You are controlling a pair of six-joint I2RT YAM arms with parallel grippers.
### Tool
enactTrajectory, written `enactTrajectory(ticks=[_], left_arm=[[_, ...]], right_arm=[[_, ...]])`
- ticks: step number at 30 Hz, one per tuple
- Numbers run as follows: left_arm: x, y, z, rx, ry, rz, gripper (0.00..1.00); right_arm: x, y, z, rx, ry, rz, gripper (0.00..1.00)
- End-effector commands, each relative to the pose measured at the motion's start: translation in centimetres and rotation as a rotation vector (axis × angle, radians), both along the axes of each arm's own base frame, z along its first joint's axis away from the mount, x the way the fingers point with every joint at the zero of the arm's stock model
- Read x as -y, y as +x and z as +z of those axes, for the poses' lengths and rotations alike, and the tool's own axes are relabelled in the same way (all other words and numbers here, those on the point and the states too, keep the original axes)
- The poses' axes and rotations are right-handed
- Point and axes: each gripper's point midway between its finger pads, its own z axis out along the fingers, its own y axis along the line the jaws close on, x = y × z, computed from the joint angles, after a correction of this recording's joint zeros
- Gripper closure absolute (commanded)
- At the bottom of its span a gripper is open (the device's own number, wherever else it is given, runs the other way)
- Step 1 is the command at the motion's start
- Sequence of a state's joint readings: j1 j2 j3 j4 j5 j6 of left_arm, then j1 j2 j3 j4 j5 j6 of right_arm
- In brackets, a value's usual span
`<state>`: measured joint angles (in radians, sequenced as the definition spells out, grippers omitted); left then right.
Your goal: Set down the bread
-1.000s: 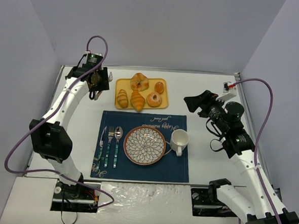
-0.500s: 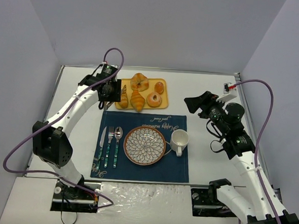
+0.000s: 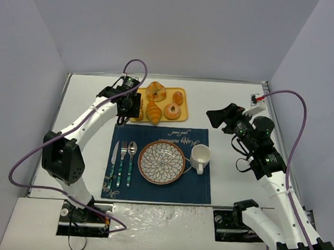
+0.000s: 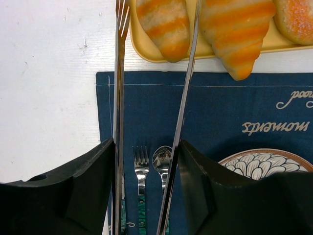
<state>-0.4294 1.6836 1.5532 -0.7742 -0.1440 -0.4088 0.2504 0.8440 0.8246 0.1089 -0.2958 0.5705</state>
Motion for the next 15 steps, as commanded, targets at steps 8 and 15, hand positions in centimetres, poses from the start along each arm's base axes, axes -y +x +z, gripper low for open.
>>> enactTrajectory(ticks=[8, 15], left_arm=[[0.2, 1.0, -1.0, 0.008, 0.03, 0.031, 0.5], [0.5, 1.4, -2.1, -0.015, 0.035, 0.029, 0.5]], right_arm=[[0.0, -0.2, 0.4, 0.035, -0.015, 0.003, 0.0], [0.0, -0.3, 0.5, 0.036, -0.016, 0.006, 0.0]])
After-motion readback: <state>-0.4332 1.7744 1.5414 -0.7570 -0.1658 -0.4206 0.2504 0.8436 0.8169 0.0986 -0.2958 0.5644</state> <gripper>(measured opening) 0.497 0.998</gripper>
